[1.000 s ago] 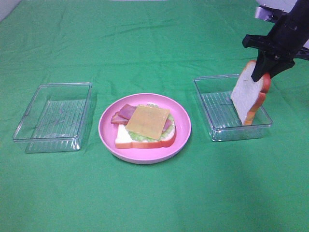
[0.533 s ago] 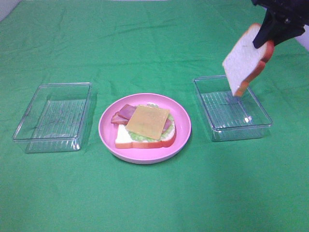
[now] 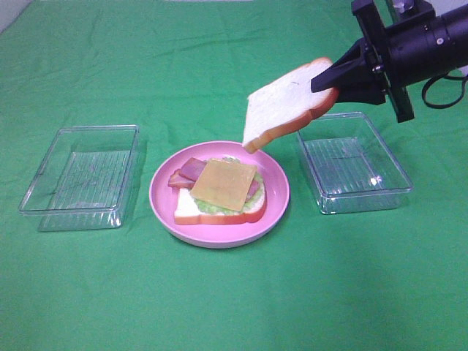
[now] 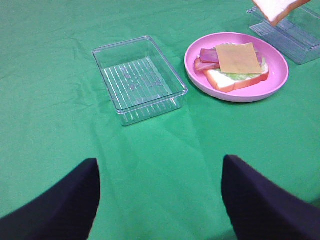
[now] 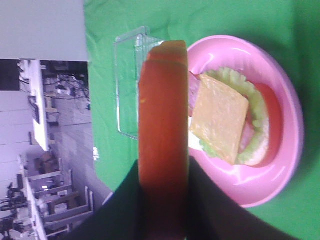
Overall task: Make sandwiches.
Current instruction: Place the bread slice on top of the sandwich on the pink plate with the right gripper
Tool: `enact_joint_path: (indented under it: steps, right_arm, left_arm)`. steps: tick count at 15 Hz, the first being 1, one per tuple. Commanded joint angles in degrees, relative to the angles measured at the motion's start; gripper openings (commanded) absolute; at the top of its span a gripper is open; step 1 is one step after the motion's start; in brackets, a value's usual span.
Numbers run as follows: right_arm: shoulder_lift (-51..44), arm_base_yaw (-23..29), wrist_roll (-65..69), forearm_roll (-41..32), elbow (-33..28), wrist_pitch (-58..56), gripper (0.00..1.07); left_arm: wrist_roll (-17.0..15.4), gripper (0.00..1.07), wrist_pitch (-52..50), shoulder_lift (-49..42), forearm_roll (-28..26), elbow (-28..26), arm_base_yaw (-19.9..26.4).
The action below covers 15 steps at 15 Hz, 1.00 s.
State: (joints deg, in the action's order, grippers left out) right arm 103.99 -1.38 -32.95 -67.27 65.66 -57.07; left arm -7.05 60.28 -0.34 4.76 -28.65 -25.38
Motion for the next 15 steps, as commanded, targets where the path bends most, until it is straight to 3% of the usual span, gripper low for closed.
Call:
enact_joint_path:
  steps: [1, 5, 8, 15]
  right_arm:
    - [1.3, 0.6, -6.5, -8.5, -2.9, 0.1, 0.0]
    - [7.6, 10.1, -8.7, -13.6, -2.6, 1.9, 0.0]
    - [11.5, 12.6, -10.6, -19.4, -2.6, 1.9, 0.0]
    - [16.2, 15.2, -11.2, -21.4, -2.8, 1.5, 0.0]
  left_arm:
    - [-0.3, 0.67, -0.9, -1.0, -0.2, 0.1, -0.1]
    - [-0.3, 0.67, -0.9, -1.0, -0.2, 0.1, -0.1]
    - [-0.3, 0.67, -0.9, -1.0, -0.2, 0.1, -0.1]
    - [-0.3, 0.67, -0.9, -1.0, -0.2, 0.1, -0.1]
